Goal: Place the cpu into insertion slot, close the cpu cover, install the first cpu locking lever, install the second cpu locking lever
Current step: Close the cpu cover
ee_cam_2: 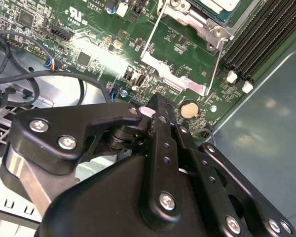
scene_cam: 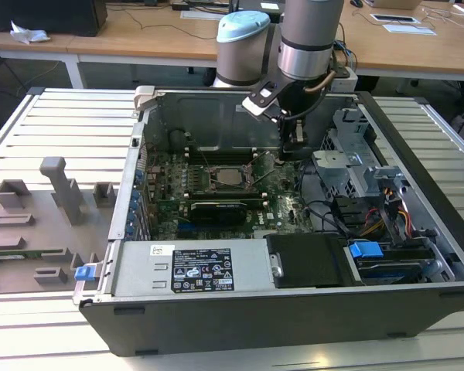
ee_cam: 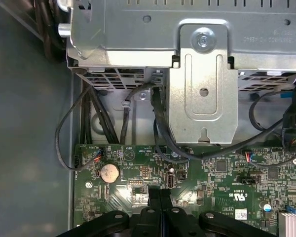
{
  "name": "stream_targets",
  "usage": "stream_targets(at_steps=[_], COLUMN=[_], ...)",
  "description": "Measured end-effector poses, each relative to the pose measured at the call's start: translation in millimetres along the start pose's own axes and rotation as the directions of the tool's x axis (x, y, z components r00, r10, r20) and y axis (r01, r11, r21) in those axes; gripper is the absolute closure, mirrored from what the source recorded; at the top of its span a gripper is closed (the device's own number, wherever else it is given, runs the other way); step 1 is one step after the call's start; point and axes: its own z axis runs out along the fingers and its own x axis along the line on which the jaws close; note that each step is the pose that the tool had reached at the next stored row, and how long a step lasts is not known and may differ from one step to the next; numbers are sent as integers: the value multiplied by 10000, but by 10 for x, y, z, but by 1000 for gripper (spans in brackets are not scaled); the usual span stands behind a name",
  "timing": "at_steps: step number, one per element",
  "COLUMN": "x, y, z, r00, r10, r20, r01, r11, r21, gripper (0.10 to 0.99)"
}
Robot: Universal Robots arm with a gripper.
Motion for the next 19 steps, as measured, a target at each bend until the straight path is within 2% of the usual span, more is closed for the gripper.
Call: stream_targets(at_steps=[6, 7, 9, 11, 14, 19], x=[0, 0, 0, 1, 1, 1], y=[2, 2, 9, 11, 3, -81], z=[52, 53, 58, 68, 69, 65], r00=[10000, 10000, 10000, 10000, 10000, 9999], r10=[1, 0, -2, -4, -1, 0], r20=[-1, -4, -12, -18, -67, -104], r01=[-1, 0, 2, 6, 8, 10], r11=[10000, 10000, 9982, 9954, 9952, 9952], r21=[13, 45, 607, 954, 975, 974], gripper=[980, 980, 980, 980, 980, 980])
